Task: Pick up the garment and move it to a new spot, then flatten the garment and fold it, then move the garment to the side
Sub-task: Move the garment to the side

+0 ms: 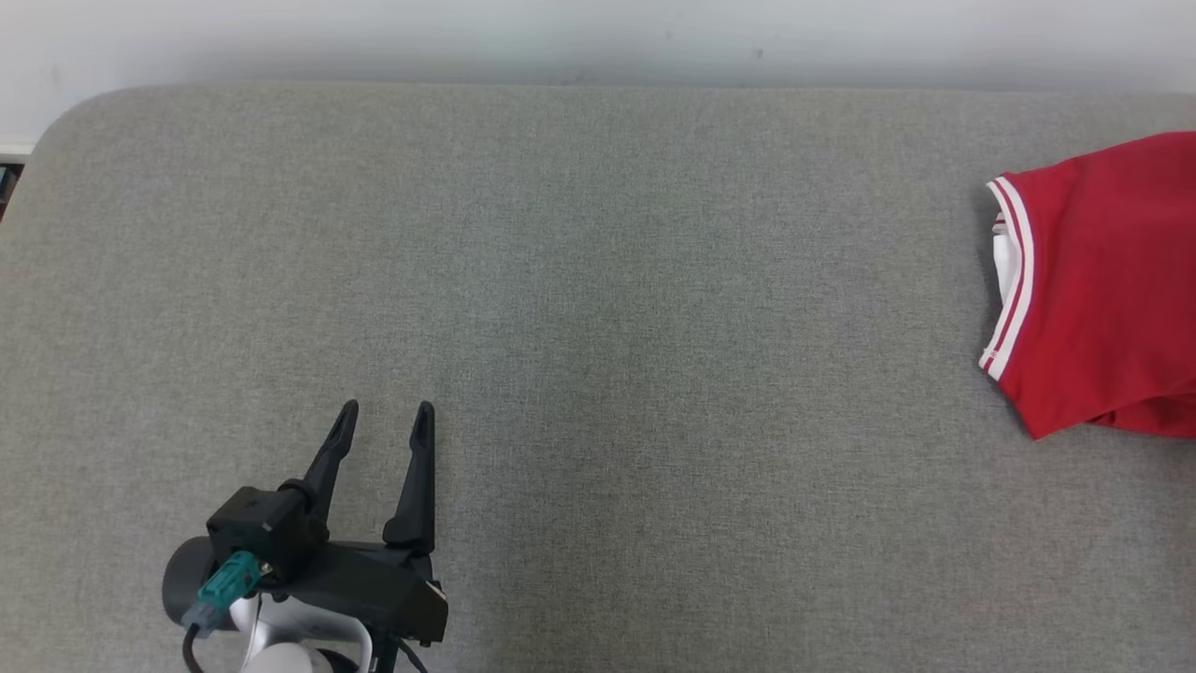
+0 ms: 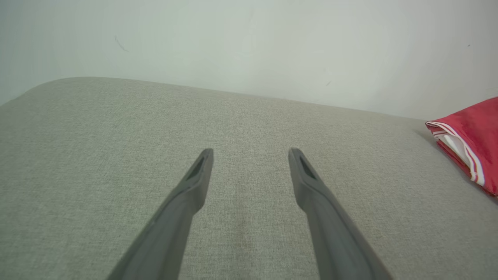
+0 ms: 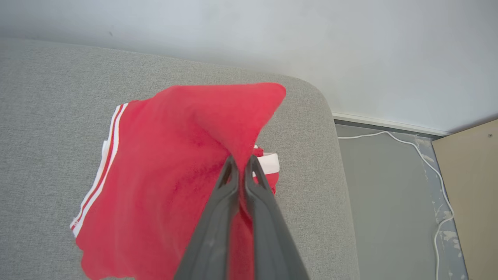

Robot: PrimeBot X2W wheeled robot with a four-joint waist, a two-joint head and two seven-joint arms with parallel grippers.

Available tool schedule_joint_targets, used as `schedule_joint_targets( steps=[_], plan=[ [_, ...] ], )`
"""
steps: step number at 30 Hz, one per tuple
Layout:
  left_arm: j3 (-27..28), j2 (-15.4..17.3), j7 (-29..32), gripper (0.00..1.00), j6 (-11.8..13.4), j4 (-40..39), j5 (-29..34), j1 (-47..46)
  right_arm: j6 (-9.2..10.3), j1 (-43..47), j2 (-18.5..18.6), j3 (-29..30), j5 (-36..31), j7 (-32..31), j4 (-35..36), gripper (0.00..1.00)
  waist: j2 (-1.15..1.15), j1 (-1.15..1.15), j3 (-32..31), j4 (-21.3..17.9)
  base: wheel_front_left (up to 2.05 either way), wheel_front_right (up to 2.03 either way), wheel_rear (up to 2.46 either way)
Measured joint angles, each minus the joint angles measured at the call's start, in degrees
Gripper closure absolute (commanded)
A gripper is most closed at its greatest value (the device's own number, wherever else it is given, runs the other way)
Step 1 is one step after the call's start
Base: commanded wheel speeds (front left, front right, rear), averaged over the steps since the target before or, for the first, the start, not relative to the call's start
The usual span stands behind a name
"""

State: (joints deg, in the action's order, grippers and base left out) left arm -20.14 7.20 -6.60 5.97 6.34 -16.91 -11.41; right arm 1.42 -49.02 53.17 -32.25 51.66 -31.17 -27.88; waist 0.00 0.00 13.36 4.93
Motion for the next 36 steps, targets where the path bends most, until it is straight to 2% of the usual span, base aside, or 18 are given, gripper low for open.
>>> schedule_joint_targets(
  steps=[7, 8, 9, 14, 21, 25, 30, 32, 36],
  plan=[
    [-0.44, -0.12, 0.02, 0.0, -0.03, 0.02, 0.0, -0.99, 0.22, -0.81, 1.27, -1.19, -1.9, -1.94, -1.36, 1.0, 0.01, 0.0, 1.1, 0.53, 0.0, 0.0, 0.0],
    [-0.4, -0.11, 0.02, 0.0, -0.03, 0.08, 0.0, -0.98, 0.46, -0.86, 1.36, -1.49, -2.46, -2.2, -1.65, 0.87, 0.0, 0.0, 1.19, 0.61, 0.0, 0.0, 0.0],
    [-0.34, -0.1, 0.02, 0.0, -0.03, 0.08, 0.0, -0.98, 0.58, -0.86, 1.48, -1.83, -2.97, -2.4, -1.71, 0.0, 0.0, 0.0, 1.26, 0.66, 0.0, 0.0, 0.0],
    [-0.09, -0.1, 0.01, 0.0, -0.03, 0.38, -0.01, -0.99, 0.59, -1.22, 2.1, -2.96, -5.01, -2.82, -1.83, 0.0, 0.0, 0.0, 1.36, 0.7, 0.0, 0.0, 0.0],
    [0.24, -0.26, -0.01, 0.0, -0.03, 1.7, -0.01, -1.17, 0.65, -2.28, 0.63, -3.13, -5.56, -2.02, -1.99, 0.0, 0.0, -0.01, 0.29, 0.28, 0.0, 0.0, 0.0],
    [0.33, -0.36, -0.11, 0.0, -0.03, 2.21, -0.07, -1.3, 0.64, -1.95, -3.16, -0.58, -1.97, 2.89, -0.6, 0.0, 0.0, -0.01, -0.63, 0.21, 0.0, 0.0, 0.0],
    [0.85, -0.32, -0.74, 0.0, -0.02, 2.93, -0.41, -1.25, 0.74, 1.58, -5.78, 1.42, -1.04, 10.96, 1.32, 0.0, 0.0, -0.01, -2.11, 0.11, 0.0, 0.0, 0.0],
    [1.24, -0.29, -1.08, 0.0, -0.02, 3.32, -0.9, -0.95, 1.81, 3.91, -7.71, 2.23, -0.34, 14.23, 2.27, 0.0, 0.0, -0.01, -2.79, 0.06, 0.0, 0.0, 0.0],
    [2.59, 0.3, -1.37, 0.0, 0.03, 3.54, -1.27, 0.01, 2.45, 7.58, -12.0, 3.52, 0.93, 20.74, 4.36, 0.0, 0.0, -0.01, -4.3, -0.21, 0.0, 0.0, 0.0]
  ],
)
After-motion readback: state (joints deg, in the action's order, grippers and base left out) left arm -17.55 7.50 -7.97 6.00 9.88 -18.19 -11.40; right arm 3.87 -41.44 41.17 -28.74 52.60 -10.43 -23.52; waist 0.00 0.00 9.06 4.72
